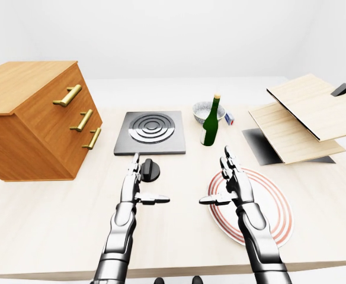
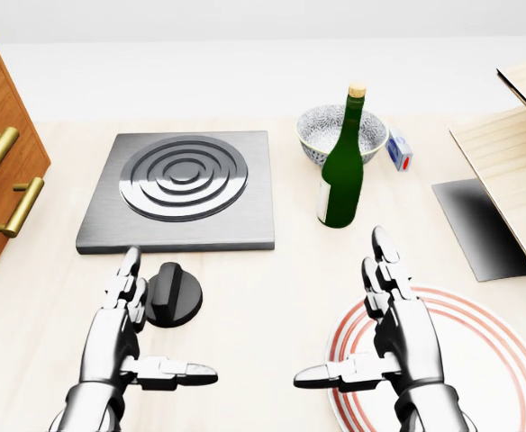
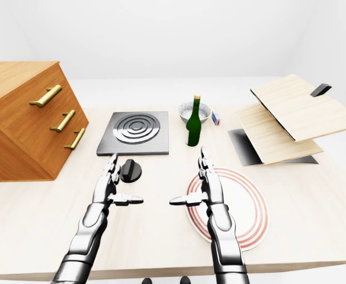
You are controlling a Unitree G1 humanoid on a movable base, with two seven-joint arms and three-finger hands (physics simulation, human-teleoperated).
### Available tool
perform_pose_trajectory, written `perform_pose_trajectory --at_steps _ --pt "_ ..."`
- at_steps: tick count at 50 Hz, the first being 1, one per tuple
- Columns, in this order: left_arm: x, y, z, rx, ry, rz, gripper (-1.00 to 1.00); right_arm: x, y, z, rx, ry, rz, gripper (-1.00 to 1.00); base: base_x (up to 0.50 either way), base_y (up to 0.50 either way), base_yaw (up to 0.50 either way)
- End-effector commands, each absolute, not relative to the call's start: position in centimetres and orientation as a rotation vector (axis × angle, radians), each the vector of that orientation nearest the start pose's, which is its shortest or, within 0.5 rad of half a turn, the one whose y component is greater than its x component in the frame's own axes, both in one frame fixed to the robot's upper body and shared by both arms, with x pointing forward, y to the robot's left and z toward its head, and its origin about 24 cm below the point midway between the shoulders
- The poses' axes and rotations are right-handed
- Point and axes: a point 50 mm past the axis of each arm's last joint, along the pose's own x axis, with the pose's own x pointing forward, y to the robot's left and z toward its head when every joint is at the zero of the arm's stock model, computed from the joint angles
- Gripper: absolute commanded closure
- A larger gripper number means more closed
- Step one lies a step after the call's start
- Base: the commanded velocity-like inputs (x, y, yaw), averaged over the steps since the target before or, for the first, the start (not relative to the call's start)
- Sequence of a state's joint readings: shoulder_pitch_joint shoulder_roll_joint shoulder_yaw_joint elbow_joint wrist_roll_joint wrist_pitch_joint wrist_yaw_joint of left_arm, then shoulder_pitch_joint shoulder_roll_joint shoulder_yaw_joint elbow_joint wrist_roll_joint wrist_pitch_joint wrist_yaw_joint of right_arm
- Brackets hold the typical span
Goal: Turn on the stove.
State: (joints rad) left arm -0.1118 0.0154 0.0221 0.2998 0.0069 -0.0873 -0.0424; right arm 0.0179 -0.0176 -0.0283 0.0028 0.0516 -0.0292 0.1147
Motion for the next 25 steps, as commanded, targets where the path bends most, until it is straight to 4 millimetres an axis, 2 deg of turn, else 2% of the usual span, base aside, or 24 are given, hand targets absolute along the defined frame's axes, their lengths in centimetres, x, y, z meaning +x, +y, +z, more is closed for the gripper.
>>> perform_pose_trajectory --at_steps 1,18,25 --pt "27.5 14.1 -1.4 0.031 0.214 -0.074 -1.0 25.1 -15.6 4.0 0.035 -0.013 0.079 -1.0 0.0 0.0 0.0" --pt "26.7 12.3 -2.0 0.036 0.232 -0.143 -1.0 25.1 -15.5 4.0 0.035 -0.013 0.081 -1.0 0.0 0.0 0.0" --pt "26.0 11.4 -1.5 0.015 0.201 -0.193 -1.0 25.0 -15.5 4.0 0.034 -0.013 0.082 -1.0 0.0 0.0 0.0"
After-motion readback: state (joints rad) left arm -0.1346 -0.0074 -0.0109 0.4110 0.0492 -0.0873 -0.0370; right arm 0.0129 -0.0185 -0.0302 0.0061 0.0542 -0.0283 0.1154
